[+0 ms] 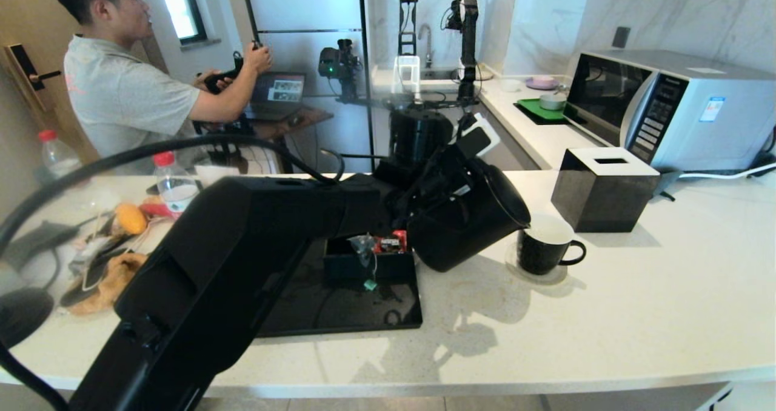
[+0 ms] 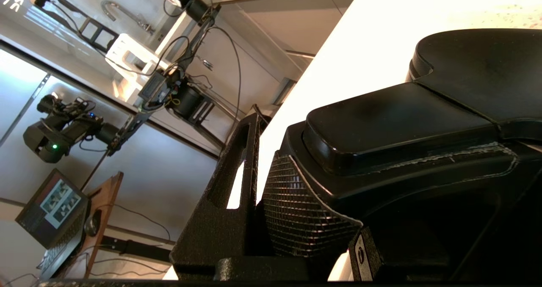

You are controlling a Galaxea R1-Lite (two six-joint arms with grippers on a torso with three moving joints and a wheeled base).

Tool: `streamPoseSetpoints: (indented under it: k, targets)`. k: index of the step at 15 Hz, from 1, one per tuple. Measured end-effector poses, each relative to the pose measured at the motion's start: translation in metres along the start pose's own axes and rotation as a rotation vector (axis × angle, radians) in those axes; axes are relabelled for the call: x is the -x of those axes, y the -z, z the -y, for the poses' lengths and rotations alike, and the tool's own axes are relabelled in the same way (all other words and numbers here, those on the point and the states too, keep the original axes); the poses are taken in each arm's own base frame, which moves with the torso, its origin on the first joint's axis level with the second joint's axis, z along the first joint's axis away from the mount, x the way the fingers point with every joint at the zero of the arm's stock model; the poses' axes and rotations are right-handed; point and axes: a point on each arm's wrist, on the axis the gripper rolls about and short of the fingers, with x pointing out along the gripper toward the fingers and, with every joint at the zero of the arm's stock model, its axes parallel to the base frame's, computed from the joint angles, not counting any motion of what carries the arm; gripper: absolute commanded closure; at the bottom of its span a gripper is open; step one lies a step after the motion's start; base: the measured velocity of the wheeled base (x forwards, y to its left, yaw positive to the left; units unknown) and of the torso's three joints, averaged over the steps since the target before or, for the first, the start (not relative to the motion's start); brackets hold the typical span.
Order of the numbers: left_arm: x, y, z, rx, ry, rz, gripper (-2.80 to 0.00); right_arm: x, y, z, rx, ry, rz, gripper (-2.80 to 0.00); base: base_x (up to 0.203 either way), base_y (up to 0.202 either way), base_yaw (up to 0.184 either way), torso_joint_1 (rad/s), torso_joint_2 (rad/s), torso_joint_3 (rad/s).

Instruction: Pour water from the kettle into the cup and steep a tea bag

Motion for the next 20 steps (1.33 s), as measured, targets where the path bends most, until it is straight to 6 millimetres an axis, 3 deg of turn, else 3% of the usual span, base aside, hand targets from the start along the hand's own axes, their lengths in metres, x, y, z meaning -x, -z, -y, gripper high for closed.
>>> streamPoseSetpoints:
  k: [20]
  targets:
    - [0.0019, -0.0076, 0.0071, -0.002, 0.014, 0.013, 0.00, 0.0000, 0.0000, 0.0000, 0.000, 0.000, 0.000, 0.00, 0.000, 0.000, 0.000, 0.000, 0.00, 0.000]
